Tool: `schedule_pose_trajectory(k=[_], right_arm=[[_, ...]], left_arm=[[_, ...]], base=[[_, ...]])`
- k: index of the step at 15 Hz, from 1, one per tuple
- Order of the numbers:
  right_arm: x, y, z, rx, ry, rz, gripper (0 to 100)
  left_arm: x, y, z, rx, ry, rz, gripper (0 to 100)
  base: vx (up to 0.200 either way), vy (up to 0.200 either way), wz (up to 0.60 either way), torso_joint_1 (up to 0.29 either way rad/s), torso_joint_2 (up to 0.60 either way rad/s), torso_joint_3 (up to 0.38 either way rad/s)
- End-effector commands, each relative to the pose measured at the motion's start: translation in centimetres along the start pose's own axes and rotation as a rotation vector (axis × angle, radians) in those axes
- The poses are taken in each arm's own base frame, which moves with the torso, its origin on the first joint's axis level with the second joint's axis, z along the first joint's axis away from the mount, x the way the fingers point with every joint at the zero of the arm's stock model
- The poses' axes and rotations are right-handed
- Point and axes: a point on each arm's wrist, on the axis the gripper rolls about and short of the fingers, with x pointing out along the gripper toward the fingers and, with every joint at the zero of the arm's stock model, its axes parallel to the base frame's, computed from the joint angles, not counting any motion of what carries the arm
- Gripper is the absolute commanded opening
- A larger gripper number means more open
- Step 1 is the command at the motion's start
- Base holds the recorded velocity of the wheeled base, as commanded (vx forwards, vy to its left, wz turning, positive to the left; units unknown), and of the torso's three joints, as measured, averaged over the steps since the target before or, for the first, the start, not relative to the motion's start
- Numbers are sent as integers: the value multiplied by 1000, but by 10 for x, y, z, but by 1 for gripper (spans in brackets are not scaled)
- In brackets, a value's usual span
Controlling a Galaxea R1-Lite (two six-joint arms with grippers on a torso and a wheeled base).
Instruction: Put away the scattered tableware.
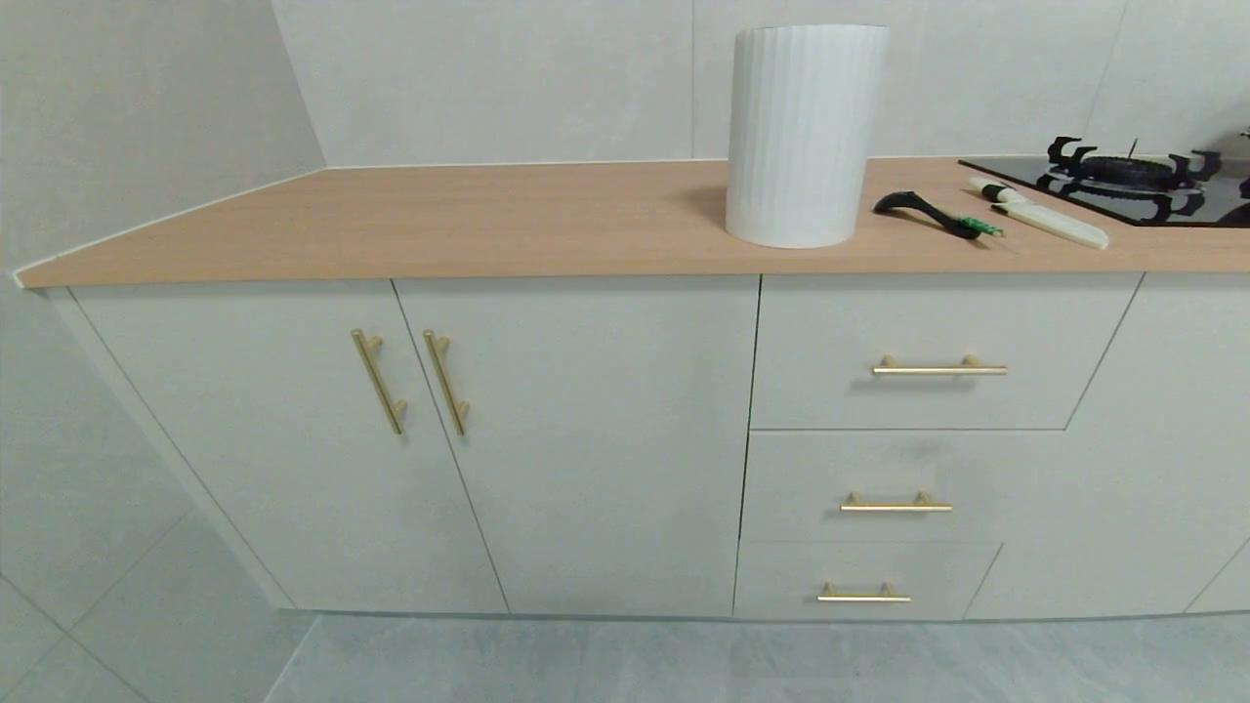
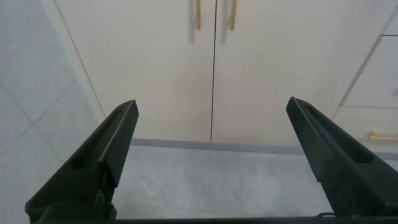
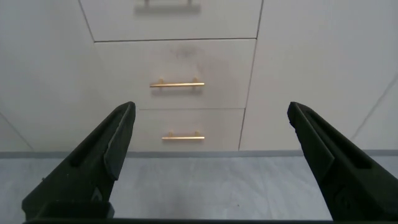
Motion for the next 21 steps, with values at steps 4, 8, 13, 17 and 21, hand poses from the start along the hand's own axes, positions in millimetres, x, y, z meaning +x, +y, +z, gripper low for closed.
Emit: schedule_pose_trajectory(k=[4,8,13,17,21], right_arm=[[0,0,0,0,2,-2,100],[0,0,0,-5,2,1,100],[-5,1,57,-3,-79,46,100],[66,6,118,-22,200,119,100],[183,18,117,-53,545,144,100]], left_arm=[[0,0,0,-2,0,0,100],[0,0,0,-2,1,0,100],[0,0,0,-2,1,0,100],[0,0,0,-2,0,0,100],[0,0,0,-2,1,0,100]], base=[[100,0,0,-1,-1,0],[0,0,0,0,0,0],[0,0,0,0,0,0],[0,0,0,0,0,0],[0,0,0,0,0,0]])
